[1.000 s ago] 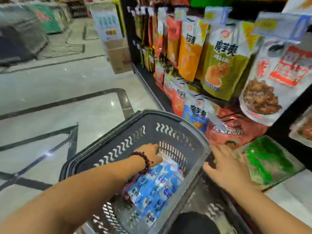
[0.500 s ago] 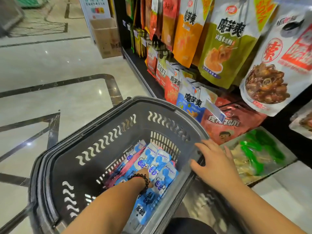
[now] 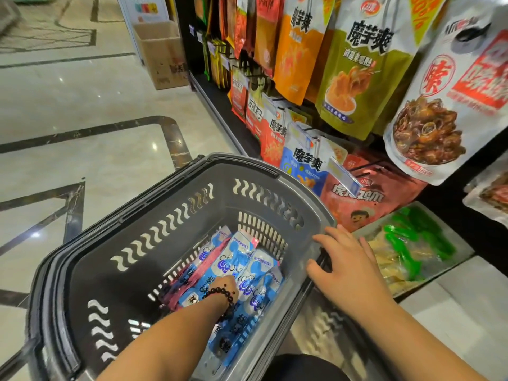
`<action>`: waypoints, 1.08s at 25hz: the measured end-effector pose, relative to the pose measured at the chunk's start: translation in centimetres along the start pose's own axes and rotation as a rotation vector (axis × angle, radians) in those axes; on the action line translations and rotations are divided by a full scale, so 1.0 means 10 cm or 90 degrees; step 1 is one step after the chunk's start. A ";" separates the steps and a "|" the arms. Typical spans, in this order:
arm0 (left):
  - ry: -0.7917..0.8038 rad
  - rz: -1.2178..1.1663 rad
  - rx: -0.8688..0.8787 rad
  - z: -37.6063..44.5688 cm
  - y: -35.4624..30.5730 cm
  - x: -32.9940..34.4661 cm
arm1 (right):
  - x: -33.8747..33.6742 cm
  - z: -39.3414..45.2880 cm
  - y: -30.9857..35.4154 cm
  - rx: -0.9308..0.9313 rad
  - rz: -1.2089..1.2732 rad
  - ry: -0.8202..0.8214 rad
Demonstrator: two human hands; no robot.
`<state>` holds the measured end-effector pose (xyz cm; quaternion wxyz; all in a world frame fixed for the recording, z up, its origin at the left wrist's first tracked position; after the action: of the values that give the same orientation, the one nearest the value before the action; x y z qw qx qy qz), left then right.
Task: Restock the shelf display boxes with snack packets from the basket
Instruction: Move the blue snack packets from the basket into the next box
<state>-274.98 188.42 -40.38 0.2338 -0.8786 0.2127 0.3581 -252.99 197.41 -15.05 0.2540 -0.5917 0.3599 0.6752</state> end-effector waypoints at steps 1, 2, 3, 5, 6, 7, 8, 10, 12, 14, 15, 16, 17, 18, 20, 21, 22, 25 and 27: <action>-0.006 -0.010 0.004 -0.01 0.02 0.00 | 0.01 0.01 0.00 -0.001 0.005 0.000; 0.001 0.007 0.009 -0.02 0.05 0.03 | 0.01 0.02 0.01 -0.003 0.011 -0.006; 0.015 0.018 0.011 -0.04 0.08 0.06 | 0.01 0.01 0.02 -0.004 0.016 -0.011; 0.035 0.053 0.012 -0.04 0.12 0.18 | 0.01 0.00 0.03 -0.008 0.019 -0.004; 0.036 0.063 0.017 -0.03 0.12 0.23 | 0.03 -0.01 0.03 -0.010 0.017 0.004; 0.037 0.047 0.018 -0.05 0.11 0.25 | 0.03 0.00 0.01 -0.011 0.016 0.008; 0.030 0.036 0.025 -0.06 0.08 0.26 | 0.04 0.01 0.00 -0.013 0.017 0.006; 0.009 0.028 0.047 -0.09 0.04 0.18 | 0.04 0.04 -0.02 -0.015 0.020 -0.003; -0.021 0.043 0.088 -0.17 -0.06 -0.11 | 0.04 0.05 -0.01 -0.023 0.026 -0.009; -0.054 0.106 0.140 -0.30 -0.18 -0.58 | 0.01 0.04 0.04 -0.032 0.044 -0.009; -0.079 0.154 0.166 -0.39 -0.26 -0.89 | 0.00 0.04 0.06 -0.036 0.057 -0.011; -0.106 0.216 0.198 -0.52 -0.36 -1.21 | -0.01 0.06 0.08 -0.040 0.070 -0.013; -0.132 0.288 0.241 -0.67 -0.47 -1.52 | -0.02 0.08 0.11 -0.046 0.078 -0.012; -0.143 0.362 0.289 -0.87 -0.60 -1.82 | -0.03 0.11 0.15 -0.057 0.081 -0.011; -0.125 0.471 0.392 -1.15 -0.87 -2.36 | -0.07 0.16 0.26 -0.096 0.097 0.008; -0.121 0.524 0.431 -1.17 -0.97 -2.57 | -0.09 0.18 0.34 -0.112 0.127 0.030; -0.136 0.558 0.433 -1.09 -1.04 -2.77 | -0.11 0.20 0.41 -0.116 0.166 0.056; -0.179 0.645 0.446 -0.85 -1.18 -3.02 | -0.17 0.22 0.53 -0.074 0.282 0.089; -0.238 0.660 0.549 -1.02 -1.39 -3.09 | -0.20 0.24 0.50 -0.036 0.367 0.062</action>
<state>-282.20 200.20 -7.75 0.3933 -0.4163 0.6840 0.4519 -257.94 196.41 -12.08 0.0174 -0.5035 0.5061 0.7001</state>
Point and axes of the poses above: each hand's wrist, its own z-axis towards the middle knuckle, its own x-axis out of the palm, y = z × x, the point moved 4 cm from there along z, towards the middle knuckle, and after that the axes turned 6 degrees about -z, right-handed, at the moved point
